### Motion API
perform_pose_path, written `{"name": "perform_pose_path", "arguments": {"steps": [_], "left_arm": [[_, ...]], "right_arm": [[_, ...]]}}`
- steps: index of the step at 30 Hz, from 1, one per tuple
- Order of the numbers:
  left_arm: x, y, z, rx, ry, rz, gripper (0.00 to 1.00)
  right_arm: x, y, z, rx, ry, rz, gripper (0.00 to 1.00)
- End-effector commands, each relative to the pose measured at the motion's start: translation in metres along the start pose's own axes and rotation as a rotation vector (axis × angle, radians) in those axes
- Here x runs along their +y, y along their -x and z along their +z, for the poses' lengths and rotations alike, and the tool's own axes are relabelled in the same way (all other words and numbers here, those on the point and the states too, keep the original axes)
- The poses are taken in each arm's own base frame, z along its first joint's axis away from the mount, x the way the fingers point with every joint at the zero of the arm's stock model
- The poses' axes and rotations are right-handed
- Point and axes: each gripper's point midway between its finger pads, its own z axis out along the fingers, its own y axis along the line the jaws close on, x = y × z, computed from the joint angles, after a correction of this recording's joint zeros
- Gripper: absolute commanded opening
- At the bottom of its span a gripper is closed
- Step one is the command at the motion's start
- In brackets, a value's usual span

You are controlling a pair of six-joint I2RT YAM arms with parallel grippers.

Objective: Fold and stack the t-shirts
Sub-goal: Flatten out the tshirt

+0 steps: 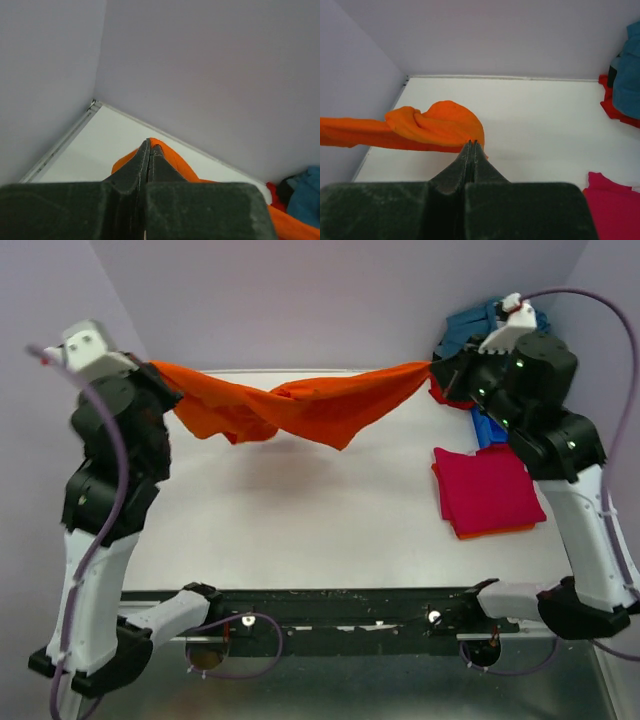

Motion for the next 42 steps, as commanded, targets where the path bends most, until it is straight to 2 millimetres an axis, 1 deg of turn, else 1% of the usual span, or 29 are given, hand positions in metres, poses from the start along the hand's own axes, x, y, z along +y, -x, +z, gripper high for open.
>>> {"name": "perform_pose_path", "arguments": {"steps": [1,3,5,7,9,12,14,15,16,17,18,19,20,21,22,23,24,25,26,27,28,30,31,32,34,36,37,39,42], "left_arm": [[0.034,0.074,-0.065,-0.195,-0.062,-0.076,0.0],[0.037,0.08,-0.078,-0.203,-0.097,-0.102,0.0],[0.038,0.074,-0.082,-0.186,-0.121,-0.109,0.0],[0.039,0.058,-0.081,-0.156,-0.125,-0.119,0.0],[0.037,0.03,-0.073,-0.103,-0.128,-0.114,0.0],[0.04,-0.034,-0.049,0.013,-0.072,-0.081,0.0],[0.043,-0.079,-0.033,0.079,-0.035,-0.061,0.0],[0.044,-0.093,-0.027,0.089,-0.025,-0.061,0.0],[0.045,-0.107,-0.021,0.097,-0.016,-0.061,0.0],[0.043,-0.115,-0.016,0.096,-0.016,-0.066,0.0],[0.041,-0.124,-0.01,0.103,-0.018,-0.06,0.0],[0.037,-0.131,-0.005,0.113,-0.023,-0.052,0.0],[0.032,-0.138,0.0,0.131,-0.032,-0.042,0.0],[0.027,-0.146,0.005,0.152,-0.041,-0.032,0.0],[0.023,-0.152,0.008,0.169,-0.053,-0.026,0.0],[0.019,-0.158,0.011,0.183,-0.062,-0.027,0.0],[0.018,-0.165,0.013,0.193,-0.066,-0.031,0.0],[0.017,-0.17,0.014,0.197,-0.072,-0.038,0.0],[0.016,-0.177,0.016,0.204,-0.074,-0.042,0.0],[0.016,-0.18,0.016,0.205,-0.078,-0.049,0.0],[0.015,-0.185,0.018,0.211,-0.077,-0.052,0.0],[0.015,-0.189,0.019,0.219,-0.08,-0.055,0.0],[0.015,-0.193,0.02,0.229,-0.079,-0.05,0.0],[0.015,-0.194,0.02,0.23,-0.076,-0.048,0.0],[0.016,-0.195,0.02,0.234,-0.073,-0.044,0.0],[0.017,-0.196,0.021,0.233,-0.067,-0.049,0.0],[0.016,-0.196,0.021,0.232,-0.075,-0.052,0.0],[0.012,-0.197,0.02,0.228,-0.101,-0.063,0.0],[0.008,-0.197,0.019,0.224,-0.125,-0.078,0.0]], "right_arm": [[0.009,0.001,-0.053,-0.002,0.092,-0.007,0.01],[0.01,-0.004,-0.065,0.017,0.107,-0.007,0.01],[0.008,-0.011,-0.068,0.043,0.104,-0.009,0.01],[0.002,-0.017,-0.064,0.055,0.072,-0.004,0.01],[-0.003,-0.025,-0.051,0.084,0.037,-0.01,0.01],[-0.013,-0.057,0.004,0.214,-0.03,-0.05,0.01],[-0.022,-0.082,0.05,0.289,-0.064,-0.051,0.01],[-0.027,-0.09,0.069,0.307,-0.067,-0.044,0.01],[-0.036,-0.102,0.091,0.335,-0.089,-0.023,0.01],[-0.046,-0.107,0.109,0.347,-0.103,0.002,0.01],[-0.055,-0.111,0.127,0.36,-0.119,0.023,0.09],[-0.07,-0.117,0.142,0.384,-0.156,0.046,0.39],[-0.079,-0.121,0.15,0.404,-0.184,0.059,0.7],[-0.085,-0.132,0.155,0.439,-0.211,0.056,0.88],[-0.088,-0.143,0.153,0.474,-0.218,0.05,0.91],[-0.085,-0.15,0.154,0.477,-0.194,0.055,0.91],[-0.082,-0.168,0.145,0.513,-0.16,0.061,0.89],[-0.08,-0.179,0.14,0.505,-0.138,0.068,0.87],[-0.081,-0.195,0.129,0.519,-0.131,0.086,0.83],[-0.081,-0.213,0.12,0.528,-0.125,0.102,0.77],[-0.077,-0.227,0.109,0.536,-0.11,0.113,0.73],[-0.075,-0.27,0.08,0.604,-0.112,0.125,0.63],[-0.062,-0.3,0.046,0.627,-0.102,0.055,0.62],[-0.064,-0.315,0.031,0.648,-0.135,0.011,0.62],[-0.059,-0.336,0.005,0.68,-0.132,-0.03,0.62],[-0.058,-0.354,-0.018,0.707,-0.125,-0.039,0.6],[-0.06,-0.368,-0.03,0.735,-0.122,-0.041,0.59],[-0.053,-0.384,-0.049,0.764,-0.076,-0.035,0.59],[-0.046,-0.406,-0.075,0.824,-0.053,-0.029,0.58]]}}
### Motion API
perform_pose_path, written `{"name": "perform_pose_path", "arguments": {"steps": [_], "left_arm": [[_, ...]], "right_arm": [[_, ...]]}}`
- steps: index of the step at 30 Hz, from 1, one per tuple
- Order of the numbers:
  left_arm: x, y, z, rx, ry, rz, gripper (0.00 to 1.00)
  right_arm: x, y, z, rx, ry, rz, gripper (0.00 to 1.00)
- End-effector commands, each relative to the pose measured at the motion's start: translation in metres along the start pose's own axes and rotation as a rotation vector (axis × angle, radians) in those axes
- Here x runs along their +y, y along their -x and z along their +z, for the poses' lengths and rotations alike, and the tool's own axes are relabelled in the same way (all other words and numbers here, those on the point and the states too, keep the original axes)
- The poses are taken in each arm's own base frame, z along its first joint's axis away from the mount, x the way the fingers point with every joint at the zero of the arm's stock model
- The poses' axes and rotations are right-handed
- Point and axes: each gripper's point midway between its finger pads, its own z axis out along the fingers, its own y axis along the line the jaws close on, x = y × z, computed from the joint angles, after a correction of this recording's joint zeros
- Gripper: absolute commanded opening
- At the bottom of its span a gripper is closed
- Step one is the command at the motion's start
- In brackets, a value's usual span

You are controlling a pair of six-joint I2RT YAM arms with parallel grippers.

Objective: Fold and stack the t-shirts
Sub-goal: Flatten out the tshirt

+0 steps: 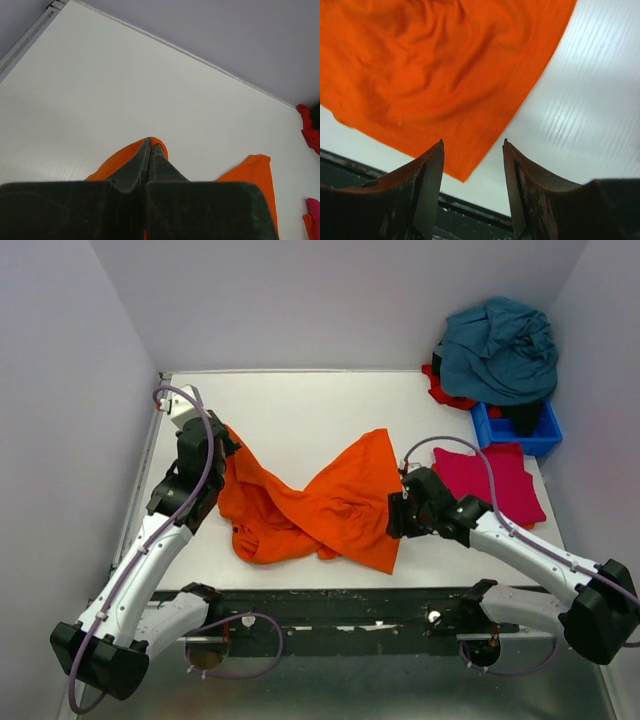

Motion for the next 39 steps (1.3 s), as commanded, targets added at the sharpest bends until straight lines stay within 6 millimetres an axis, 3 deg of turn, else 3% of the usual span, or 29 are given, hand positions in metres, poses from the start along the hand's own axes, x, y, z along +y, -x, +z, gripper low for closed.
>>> {"name": "perform_pose_path", "arguments": {"steps": [1,5,7,13,17,25,29,33,37,39], "left_arm": [[-0.01,0.002,-0.001,-0.014,-0.058,-0.036,0.0],[-0.01,0.003,0.001,-0.01,-0.049,-0.033,0.0],[-0.007,0.004,0.0,-0.016,-0.033,-0.044,0.0],[-0.008,0.014,-0.009,-0.051,-0.063,-0.063,0.0],[-0.011,0.016,-0.01,-0.05,-0.073,-0.065,0.0],[-0.012,0.015,-0.01,-0.047,-0.084,-0.069,0.0],[-0.01,0.013,-0.008,-0.046,-0.07,-0.06,0.0],[-0.013,0.013,-0.004,-0.036,-0.066,-0.055,0.0],[-0.023,0.017,0.001,-0.023,-0.085,-0.053,0.0],[-0.029,0.02,0.006,-0.019,-0.087,-0.048,0.0]], "right_arm": [[0.006,-0.036,-0.004,0.038,0.0,0.024,0.57],[0.021,-0.06,-0.001,0.091,0.008,0.022,0.54],[0.021,-0.073,0.004,0.14,-0.027,0.029,0.43],[0.017,-0.108,0.011,0.212,-0.117,0.057,0.43],[0.014,-0.115,0.016,0.229,-0.136,0.063,0.47],[0.012,-0.129,0.035,0.281,-0.17,0.052,0.47],[0.01,-0.114,0.032,0.237,-0.201,0.034,0.27],[0.008,-0.081,0.015,0.144,-0.253,0.005,0.01],[0.013,-0.046,-0.001,0.057,-0.256,-0.025,0.01],[0.017,-0.018,-0.009,0.009,-0.232,-0.018,0.01]]}}
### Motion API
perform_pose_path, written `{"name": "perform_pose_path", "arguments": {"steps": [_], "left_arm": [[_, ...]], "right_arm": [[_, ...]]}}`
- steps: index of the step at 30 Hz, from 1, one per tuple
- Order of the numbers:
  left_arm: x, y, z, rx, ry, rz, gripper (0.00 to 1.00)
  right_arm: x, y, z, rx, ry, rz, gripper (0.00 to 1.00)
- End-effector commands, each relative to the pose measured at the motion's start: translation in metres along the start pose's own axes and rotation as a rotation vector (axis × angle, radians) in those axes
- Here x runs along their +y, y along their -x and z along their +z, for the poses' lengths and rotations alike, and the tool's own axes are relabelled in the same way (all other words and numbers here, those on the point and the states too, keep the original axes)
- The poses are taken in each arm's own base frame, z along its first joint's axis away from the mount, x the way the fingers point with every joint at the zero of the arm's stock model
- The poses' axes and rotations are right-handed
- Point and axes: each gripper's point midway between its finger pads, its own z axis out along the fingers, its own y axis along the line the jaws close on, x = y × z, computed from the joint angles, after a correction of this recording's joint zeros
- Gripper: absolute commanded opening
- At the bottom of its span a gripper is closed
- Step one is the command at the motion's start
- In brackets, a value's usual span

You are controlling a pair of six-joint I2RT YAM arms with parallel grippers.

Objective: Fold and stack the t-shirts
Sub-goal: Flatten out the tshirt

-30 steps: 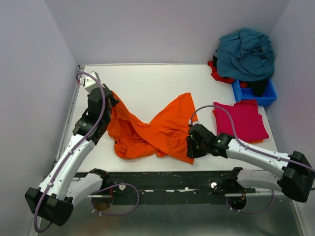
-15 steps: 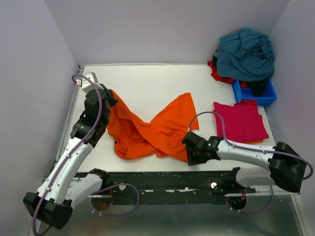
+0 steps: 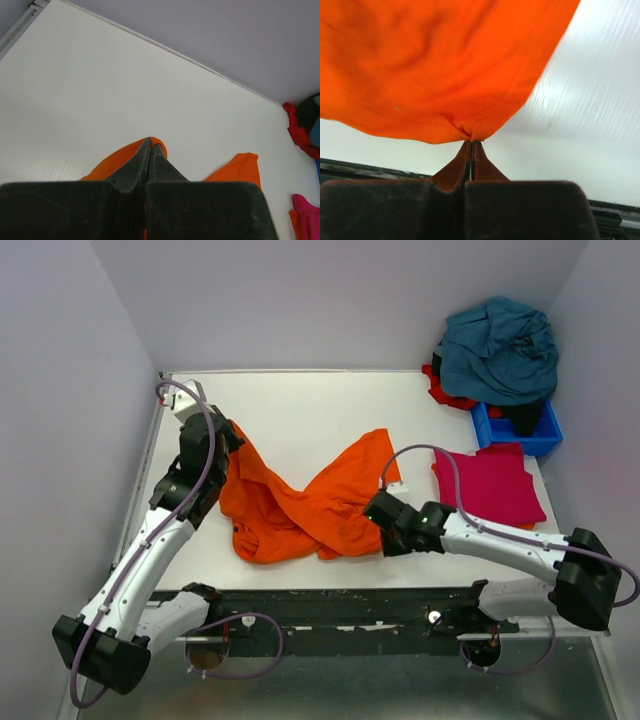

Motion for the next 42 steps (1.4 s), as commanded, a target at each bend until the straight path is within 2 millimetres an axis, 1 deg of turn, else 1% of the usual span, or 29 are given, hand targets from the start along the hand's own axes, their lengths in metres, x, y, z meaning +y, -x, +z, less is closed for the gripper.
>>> {"name": "perform_pose_path", "arguments": {"steps": [1,2,3,4,5,7,8,9,10,11,12,14,16,17,19,21,23,25,27,28,29,31,33,34,36,37,38,39,42], "left_arm": [[-0.023,0.026,0.007,-0.03,-0.041,-0.015,0.0],[-0.025,0.029,0.013,-0.026,-0.023,-0.005,0.0],[-0.032,0.045,0.014,-0.037,-0.022,0.0,0.0],[-0.034,0.042,0.029,0.001,0.015,0.04,0.0],[-0.038,0.049,0.039,0.019,0.044,0.075,0.0],[-0.047,0.067,0.053,0.035,0.081,0.132,0.0],[-0.052,0.079,0.057,0.034,0.094,0.153,0.0],[-0.056,0.092,0.059,0.024,0.104,0.169,0.0],[-0.061,0.106,0.059,0.007,0.106,0.176,0.0],[-0.066,0.124,0.056,-0.022,0.103,0.179,0.0],[-0.069,0.137,0.052,-0.041,0.102,0.182,0.0],[-0.076,0.167,0.037,-0.099,0.082,0.176,0.0],[-0.081,0.194,0.014,-0.163,0.037,0.166,0.0],[-0.082,0.205,-0.001,-0.201,0.007,0.148,0.0],[-0.081,0.226,-0.034,-0.277,-0.051,0.116,0.0],[-0.073,0.241,-0.07,-0.338,-0.089,0.078,0.0],[-0.06,0.257,-0.107,-0.373,-0.097,0.043,0.0],[-0.053,0.271,-0.14,-0.413,-0.127,0.012,0.0],[-0.049,0.281,-0.168,-0.456,-0.171,-0.017,0.0],[-0.047,0.285,-0.178,-0.471,-0.186,-0.03,0.0],[-0.045,0.291,-0.188,-0.489,-0.197,-0.041,0.0],[-0.045,0.3,-0.197,-0.516,-0.202,-0.05,0.0],[-0.05,0.306,-0.19,-0.521,-0.195,-0.041,0.0],[-0.055,0.307,-0.182,-0.518,-0.193,-0.03,0.0],[-0.066,0.304,-0.156,-0.495,-0.174,0.001,0.0],[-0.071,0.299,-0.137,-0.479,-0.154,0.016,0.0],[-0.072,0.288,-0.113,-0.451,-0.115,0.036,0.0],[-0.074,0.283,-0.096,-0.441,-0.087,0.044,0.0],[-0.075,0.25,-0.033,-0.37,0.004,0.094,0.0]], "right_arm": [[-0.006,0.067,-0.033,-0.167,-0.011,-0.007,0.01],[-0.01,0.089,-0.041,-0.204,-0.007,0.01,0.01],[-0.013,0.11,-0.048,-0.239,0.004,0.024,0.01],[-0.017,0.137,-0.058,-0.283,0.034,0.052,0.01],[-0.024,0.163,-0.067,-0.325,0.061,0.083,0.01],[-0.035,0.217,-0.096,-0.414,0.104,0.114,0.01],[-0.039,0.237,-0.107,-0.437,0.108,0.119,0.01],[-0.046,0.26,-0.126,-0.478,0.101,0.132,0.01],[-0.053,0.277,-0.14,-0.5,0.091,0.142,0.01],[-0.056,0.296,-0.16,-0.54,0.104,0.149,0.01],[-0.061,0.311,-0.179,-0.575,0.115,0.161,0.01],[-0.066,0.329,-0.211,-0.633,0.151,0.176,0.01],[-0.071,0.336,-0.245,-0.703,0.179,0.184,0.01],[-0.071,0.336,-0.262,-0.739,0.193,0.178,0.01],[-0.068,0.326,-0.292,-0.801,0.243,0.152,0.01],[-0.071,0.309,-0.326,-0.889,0.277,0.145,0.01],[-0.076,0.292,-0.356,-0.978,0.297,0.143,0.01],[-0.074,0.274,-0.386,-1.056,0.351,0.123,0.01],[-0.076,0.258,-0.412,-1.112,0.377,0.114,0.01],[-0.077,0.253,-0.42,-1.124,0.386,0.111,0.01],[-0.077,0.249,-0.424,-1.123,0.39,0.111,0.01],[-0.078,0.249,-0.424,-1.118,0.385,0.117,0.01],[-0.082,0.257,-0.413,-1.092,0.347,0.144,0.01],[-0.087,0.264,-0.403,-1.07,0.31,0.169,0.01],[-0.089,0.278,-0.376,-1.01,0.262,0.197,0.01],[-0.089,0.287,-0.361,-0.981,0.246,0.204,0.01],[-0.086,0.299,-0.34,-0.943,0.231,0.208,0.01],[-0.084,0.306,-0.327,-0.921,0.228,0.212,0.01],[-0.074,0.341,-0.275,-0.823,0.249,0.22,0.01]]}}
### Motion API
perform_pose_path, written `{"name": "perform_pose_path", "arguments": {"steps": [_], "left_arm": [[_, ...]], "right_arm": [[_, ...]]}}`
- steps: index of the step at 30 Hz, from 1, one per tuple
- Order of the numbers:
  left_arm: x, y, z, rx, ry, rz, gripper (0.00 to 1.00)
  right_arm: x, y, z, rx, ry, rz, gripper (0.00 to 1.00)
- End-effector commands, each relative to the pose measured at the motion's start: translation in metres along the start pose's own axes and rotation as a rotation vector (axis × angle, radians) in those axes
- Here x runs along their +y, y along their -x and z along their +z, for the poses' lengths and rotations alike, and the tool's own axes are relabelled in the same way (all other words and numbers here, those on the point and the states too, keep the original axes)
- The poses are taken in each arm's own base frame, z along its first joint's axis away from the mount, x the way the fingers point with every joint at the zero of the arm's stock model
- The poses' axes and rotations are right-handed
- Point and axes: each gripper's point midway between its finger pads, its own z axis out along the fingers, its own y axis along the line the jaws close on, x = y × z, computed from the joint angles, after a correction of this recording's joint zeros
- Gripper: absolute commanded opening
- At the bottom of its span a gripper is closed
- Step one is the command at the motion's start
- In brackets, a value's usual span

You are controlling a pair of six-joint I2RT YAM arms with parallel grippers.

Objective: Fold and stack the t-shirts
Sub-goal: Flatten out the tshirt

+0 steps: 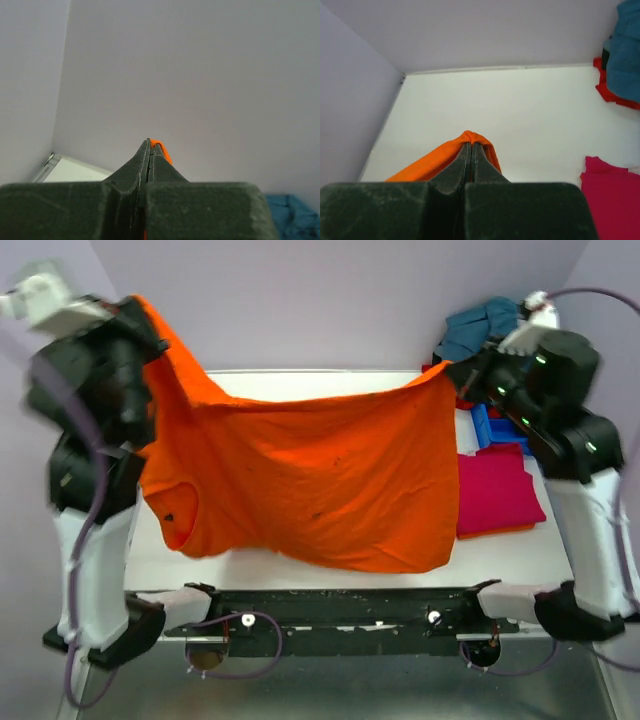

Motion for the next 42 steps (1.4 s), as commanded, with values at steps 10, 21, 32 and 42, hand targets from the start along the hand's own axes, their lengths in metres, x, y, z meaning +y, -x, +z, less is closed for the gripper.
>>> {"name": "perform_pose_path", "arguments": {"steps": [10,21,32,42], "left_arm": [[-0.01,-0.116,0.149,0.112,0.076,0.185,0.0],[-0.023,-0.107,0.116,0.056,-0.086,0.145,0.0],[0.147,-0.327,-0.048,0.419,0.285,-0.001,0.0],[0.197,-0.414,-0.174,0.723,0.334,-0.092,0.0]], "right_arm": [[-0.021,0.012,0.16,0.116,0.063,0.117,0.01],[-0.075,0.0,0.175,0.137,0.063,0.228,0.01],[-0.074,-0.212,0.151,0.478,0.092,0.317,0.01],[-0.101,-0.359,0.045,0.655,-0.088,0.346,0.01]]}}
